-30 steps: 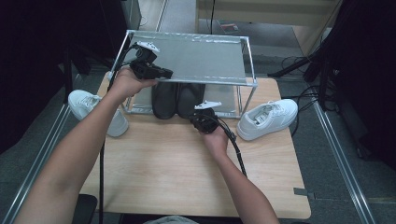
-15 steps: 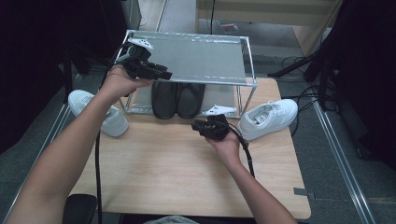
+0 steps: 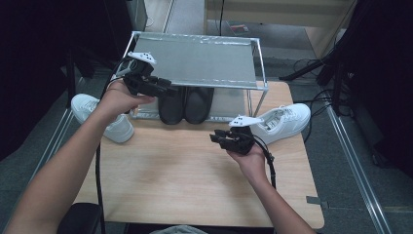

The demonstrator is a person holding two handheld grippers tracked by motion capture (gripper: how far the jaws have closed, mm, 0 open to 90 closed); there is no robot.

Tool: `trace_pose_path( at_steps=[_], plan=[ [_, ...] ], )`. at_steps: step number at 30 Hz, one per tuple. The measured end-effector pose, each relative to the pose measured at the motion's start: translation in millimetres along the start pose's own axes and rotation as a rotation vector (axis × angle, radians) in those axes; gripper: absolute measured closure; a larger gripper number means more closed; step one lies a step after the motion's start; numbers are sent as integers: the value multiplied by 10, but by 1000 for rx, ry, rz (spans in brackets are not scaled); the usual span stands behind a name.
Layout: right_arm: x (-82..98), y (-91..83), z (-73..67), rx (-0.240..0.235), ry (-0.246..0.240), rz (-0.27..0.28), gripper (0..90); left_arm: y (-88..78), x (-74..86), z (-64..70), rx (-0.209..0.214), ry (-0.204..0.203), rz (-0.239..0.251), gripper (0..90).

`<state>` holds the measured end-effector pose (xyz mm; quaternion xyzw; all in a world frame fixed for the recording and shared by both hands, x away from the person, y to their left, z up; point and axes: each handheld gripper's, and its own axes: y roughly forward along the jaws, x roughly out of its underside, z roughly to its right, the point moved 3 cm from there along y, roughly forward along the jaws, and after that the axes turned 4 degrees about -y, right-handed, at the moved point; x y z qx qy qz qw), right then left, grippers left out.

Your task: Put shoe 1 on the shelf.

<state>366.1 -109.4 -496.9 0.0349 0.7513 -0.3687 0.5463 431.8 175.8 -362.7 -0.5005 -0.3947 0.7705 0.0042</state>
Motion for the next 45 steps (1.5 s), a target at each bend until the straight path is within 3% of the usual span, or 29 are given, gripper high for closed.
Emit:
trace_pose_path(
  at_steps=[9,12,16,19,21,22,24,31,33,40,45],
  plan=[
    [92,-223,-12,23,15,23,541,64,168,163,28,1,-6,431],
    [126,-293,-1,21,46,23,539,115,239,197,39,1,-14,417],
    [175,-385,9,-18,75,39,432,159,331,232,28,5,-21,407],
    [179,-461,1,11,66,56,373,172,418,263,44,-2,-8,406],
    [189,-513,-10,39,44,54,376,186,486,276,45,-12,0,406],
    [201,-562,-20,64,39,51,427,201,523,285,45,-19,2,406],
    [220,-635,-27,66,35,61,480,231,601,300,37,-21,-11,405],
    [286,-741,-35,72,52,40,525,295,881,321,20,-35,-16,407],
    [292,-754,-20,72,54,52,546,289,944,311,10,-24,-39,403],
    [322,-720,56,81,44,87,574,213,1141,243,-7,-76,-18,404],
    [333,-644,100,55,21,45,592,130,1264,202,-26,-100,-10,402]
  ],
)
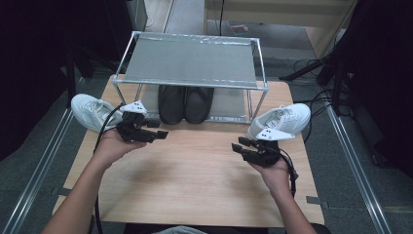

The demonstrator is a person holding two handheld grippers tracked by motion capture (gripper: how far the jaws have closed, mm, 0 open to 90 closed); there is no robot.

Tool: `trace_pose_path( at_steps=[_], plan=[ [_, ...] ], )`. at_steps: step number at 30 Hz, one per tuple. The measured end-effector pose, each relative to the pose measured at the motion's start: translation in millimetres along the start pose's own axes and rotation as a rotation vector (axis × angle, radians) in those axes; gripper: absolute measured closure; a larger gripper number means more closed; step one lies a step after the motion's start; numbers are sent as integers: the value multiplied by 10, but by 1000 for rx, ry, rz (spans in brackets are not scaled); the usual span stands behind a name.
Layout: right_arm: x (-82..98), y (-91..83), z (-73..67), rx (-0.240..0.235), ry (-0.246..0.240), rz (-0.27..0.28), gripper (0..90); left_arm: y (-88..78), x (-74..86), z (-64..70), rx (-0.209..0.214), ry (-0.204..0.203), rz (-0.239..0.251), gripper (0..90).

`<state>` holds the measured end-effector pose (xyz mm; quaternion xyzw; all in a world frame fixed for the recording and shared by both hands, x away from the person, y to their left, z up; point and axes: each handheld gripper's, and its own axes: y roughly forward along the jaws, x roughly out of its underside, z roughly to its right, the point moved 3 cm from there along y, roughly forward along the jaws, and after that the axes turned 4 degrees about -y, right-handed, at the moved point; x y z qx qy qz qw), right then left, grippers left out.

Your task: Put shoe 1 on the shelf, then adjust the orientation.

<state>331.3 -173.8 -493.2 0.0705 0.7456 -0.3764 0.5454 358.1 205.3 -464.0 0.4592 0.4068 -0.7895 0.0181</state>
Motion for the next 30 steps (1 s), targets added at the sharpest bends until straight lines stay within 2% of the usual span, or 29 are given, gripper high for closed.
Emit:
trace_pose_path(
  at_steps=[5,7,8,16,24,30],
  plan=[
    [-4,69,-9,-20,-28,-34,574,-102,75,-72,-25,-22,13,398],
    [-7,120,-5,15,-17,-77,558,-137,106,-105,-35,-36,17,397],
    [-10,135,-5,18,-13,-85,554,-153,120,-125,-40,-41,18,396],
    [-60,163,16,-13,-3,-52,511,-289,204,-229,-77,-82,39,396],
    [-73,178,42,-11,-11,-57,496,-425,241,-335,-94,-116,72,395],
    [-60,200,45,-13,-16,-77,496,-562,305,-491,-142,-151,87,396]
  ],
)
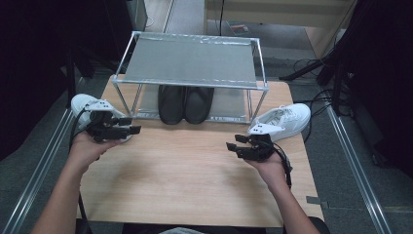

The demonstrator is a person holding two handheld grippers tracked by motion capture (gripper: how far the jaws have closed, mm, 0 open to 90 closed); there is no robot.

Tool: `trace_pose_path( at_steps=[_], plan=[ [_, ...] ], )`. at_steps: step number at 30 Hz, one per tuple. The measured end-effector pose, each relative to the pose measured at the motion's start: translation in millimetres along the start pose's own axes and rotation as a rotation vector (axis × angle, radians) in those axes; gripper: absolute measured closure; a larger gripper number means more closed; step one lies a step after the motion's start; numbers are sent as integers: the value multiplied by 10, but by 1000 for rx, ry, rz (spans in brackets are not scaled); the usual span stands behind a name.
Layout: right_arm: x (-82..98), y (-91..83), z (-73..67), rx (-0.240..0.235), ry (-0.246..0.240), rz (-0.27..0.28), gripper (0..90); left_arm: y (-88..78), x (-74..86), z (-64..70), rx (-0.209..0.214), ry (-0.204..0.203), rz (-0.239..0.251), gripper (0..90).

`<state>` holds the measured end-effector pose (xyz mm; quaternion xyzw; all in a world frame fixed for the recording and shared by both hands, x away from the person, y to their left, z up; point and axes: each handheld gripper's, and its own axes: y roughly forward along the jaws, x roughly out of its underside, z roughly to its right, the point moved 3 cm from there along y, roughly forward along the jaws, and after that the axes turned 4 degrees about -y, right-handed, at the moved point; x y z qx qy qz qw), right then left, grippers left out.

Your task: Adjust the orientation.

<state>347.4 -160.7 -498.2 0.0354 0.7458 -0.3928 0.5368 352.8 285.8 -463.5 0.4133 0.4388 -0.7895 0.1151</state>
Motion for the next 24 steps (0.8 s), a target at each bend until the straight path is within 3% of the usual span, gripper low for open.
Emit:
trace_pose_path(
  at_steps=[5,11,12,16,17,19,24],
  plan=[
    [7,21,-24,-9,-18,-17,495,-135,5,-144,-43,-56,17,434],
    [10,29,-31,-9,-20,-23,493,-289,52,-341,-95,-76,39,471],
    [11,28,-31,-9,-21,-25,493,-314,59,-367,-99,-85,39,493],
    [14,27,-31,-9,-22,-26,493,-390,83,-462,-131,-106,58,765],
    [16,28,-31,-9,-22,-28,492,-394,93,-494,-143,-110,53,799],
    [22,29,-36,-9,-21,-33,489,-377,112,-542,-154,-120,42,849],
    [45,12,-40,0,-28,-40,488,-263,156,-653,-161,-148,23,870]
  ],
)
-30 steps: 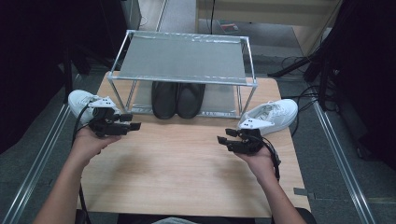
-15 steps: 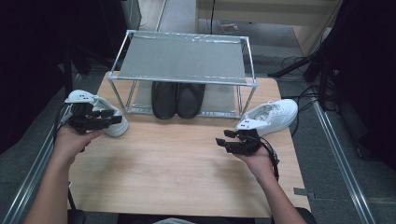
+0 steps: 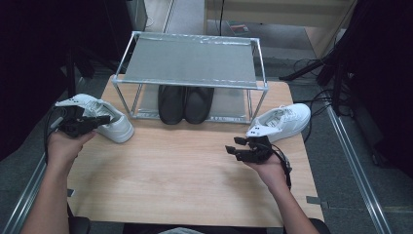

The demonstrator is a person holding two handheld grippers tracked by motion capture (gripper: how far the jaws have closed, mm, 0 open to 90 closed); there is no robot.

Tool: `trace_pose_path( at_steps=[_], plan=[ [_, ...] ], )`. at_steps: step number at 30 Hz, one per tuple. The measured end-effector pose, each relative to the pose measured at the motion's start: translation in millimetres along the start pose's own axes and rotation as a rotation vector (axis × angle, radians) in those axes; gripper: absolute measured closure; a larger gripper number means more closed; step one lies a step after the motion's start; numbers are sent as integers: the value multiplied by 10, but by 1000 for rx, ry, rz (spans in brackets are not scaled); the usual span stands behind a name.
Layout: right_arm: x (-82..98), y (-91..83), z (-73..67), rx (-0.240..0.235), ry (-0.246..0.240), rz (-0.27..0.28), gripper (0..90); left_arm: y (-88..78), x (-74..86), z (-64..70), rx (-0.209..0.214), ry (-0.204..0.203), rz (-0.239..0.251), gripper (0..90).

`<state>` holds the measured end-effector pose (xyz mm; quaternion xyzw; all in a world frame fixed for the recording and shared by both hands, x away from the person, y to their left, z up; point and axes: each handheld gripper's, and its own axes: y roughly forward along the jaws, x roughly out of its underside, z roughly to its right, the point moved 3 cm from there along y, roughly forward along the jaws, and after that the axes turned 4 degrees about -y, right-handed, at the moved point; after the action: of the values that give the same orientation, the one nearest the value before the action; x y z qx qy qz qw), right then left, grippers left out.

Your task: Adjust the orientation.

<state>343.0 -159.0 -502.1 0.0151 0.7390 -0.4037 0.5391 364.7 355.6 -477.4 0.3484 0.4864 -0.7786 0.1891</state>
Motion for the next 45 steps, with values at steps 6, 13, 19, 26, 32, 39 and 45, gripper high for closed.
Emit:
trace_pose_path(
  at_steps=[6,13,19,26,32,39,45],
  plan=[
    [43,-48,9,14,6,-4,487,150,12,-92,-17,-22,-14,872],
    [76,-78,23,22,9,-9,486,304,83,-181,-37,-25,-68,872],
    [69,-67,20,19,4,-12,486,313,123,-225,-20,-41,-54,897],
    [36,-4,2,3,-8,-20,485,259,171,-242,-7,-51,-53,898],
    [1,42,-4,-8,-16,-24,486,189,231,-258,-3,-62,-53,897],
    [-49,118,-26,-25,-39,-30,485,86,315,-280,-21,-64,-55,896],
    [-88,175,-41,-39,-50,-33,485,-16,381,-318,-37,-73,-62,888]
  ],
)
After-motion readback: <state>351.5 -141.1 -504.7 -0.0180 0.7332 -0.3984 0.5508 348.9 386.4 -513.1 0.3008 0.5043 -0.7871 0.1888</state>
